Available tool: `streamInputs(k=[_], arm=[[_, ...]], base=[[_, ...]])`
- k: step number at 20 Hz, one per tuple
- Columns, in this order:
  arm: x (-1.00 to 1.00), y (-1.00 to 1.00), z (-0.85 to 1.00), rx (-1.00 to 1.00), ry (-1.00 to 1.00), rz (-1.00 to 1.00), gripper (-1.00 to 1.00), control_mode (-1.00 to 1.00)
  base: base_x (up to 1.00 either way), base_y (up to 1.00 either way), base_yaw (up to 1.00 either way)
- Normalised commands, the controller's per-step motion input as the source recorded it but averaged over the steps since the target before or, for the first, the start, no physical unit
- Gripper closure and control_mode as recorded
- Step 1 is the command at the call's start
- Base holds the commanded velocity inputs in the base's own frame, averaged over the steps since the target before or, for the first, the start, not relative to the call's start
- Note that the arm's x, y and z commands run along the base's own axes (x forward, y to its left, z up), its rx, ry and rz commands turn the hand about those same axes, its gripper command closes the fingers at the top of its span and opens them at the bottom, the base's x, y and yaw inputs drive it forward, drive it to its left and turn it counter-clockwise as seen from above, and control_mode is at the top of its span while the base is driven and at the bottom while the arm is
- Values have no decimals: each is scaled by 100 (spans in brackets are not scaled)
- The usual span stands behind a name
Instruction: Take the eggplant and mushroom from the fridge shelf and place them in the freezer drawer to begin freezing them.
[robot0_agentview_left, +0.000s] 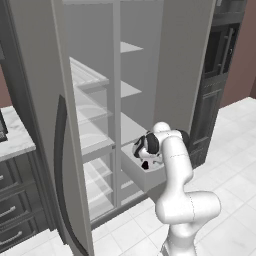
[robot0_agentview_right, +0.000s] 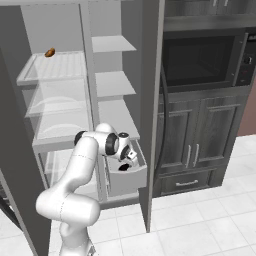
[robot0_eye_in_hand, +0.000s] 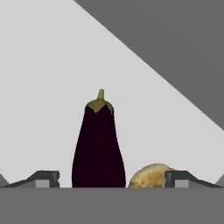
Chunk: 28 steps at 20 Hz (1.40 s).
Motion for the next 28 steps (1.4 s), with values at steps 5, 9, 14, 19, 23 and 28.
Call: streamInputs(k=[5, 9, 14, 19, 23, 28], arm=[[-14, 1, 8, 0, -2, 0, -100, -100], [-36, 18, 54, 0, -13, 0, -100, -100], [-71, 24, 85, -4, -22, 0, -100, -100], [-91, 27, 88, -7, -25, 0, -100, -100], [-100, 27, 87, -8, -28, 0, -100, -100], [-96, 30, 95, -11, -32, 0, -100, -100]], base=[[0, 0, 0], [0, 0, 0], [0, 0, 0], [0, 0, 0], [0, 0, 0], [0, 0, 0]])
